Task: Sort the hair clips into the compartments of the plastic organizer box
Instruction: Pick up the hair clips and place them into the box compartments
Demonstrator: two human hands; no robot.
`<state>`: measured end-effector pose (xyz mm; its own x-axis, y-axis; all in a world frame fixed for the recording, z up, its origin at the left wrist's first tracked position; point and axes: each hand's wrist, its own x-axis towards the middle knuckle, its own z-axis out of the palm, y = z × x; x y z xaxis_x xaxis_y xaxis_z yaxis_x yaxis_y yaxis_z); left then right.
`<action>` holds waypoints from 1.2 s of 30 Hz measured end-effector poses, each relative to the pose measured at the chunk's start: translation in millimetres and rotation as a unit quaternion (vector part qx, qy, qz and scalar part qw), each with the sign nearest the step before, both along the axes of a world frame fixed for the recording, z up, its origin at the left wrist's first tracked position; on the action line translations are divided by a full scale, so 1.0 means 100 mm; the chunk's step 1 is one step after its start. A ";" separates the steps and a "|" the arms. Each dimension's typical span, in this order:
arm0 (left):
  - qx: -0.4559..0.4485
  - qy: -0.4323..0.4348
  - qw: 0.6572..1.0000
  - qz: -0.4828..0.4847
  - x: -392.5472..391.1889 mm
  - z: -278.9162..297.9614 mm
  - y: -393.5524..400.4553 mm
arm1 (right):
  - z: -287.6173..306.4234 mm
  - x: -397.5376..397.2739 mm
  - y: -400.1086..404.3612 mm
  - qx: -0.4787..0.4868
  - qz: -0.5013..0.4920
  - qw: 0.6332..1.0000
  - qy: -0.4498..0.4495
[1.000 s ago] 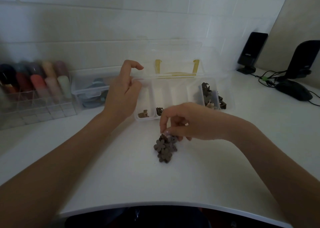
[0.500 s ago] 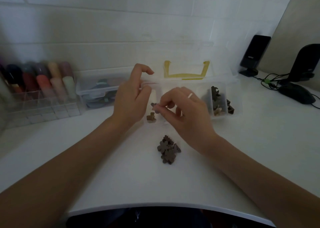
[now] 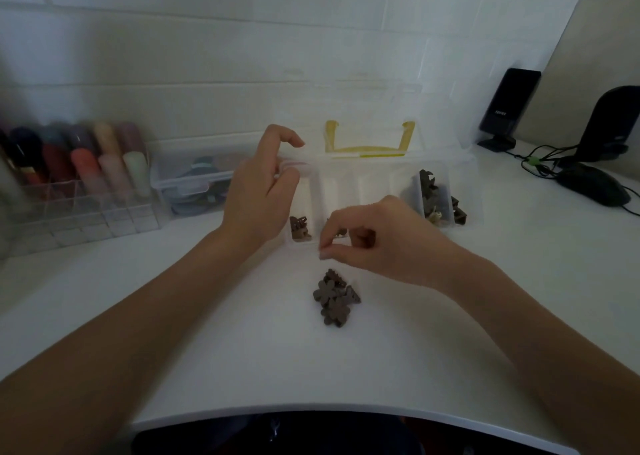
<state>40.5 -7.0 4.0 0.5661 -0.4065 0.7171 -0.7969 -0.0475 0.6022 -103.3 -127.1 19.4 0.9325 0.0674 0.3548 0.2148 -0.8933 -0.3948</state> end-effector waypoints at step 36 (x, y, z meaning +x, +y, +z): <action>0.001 0.008 1.000 0.002 0.03 0.00 0.02 | 0.04 0.00 0.05 0.248 0.027 0.968 0.003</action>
<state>43.8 -5.2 4.3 0.5787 -0.4057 0.7075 -0.7875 -0.0526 0.6140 -103.2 -122.3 23.1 0.9343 -0.0625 0.3509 0.2519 -0.5806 -0.7743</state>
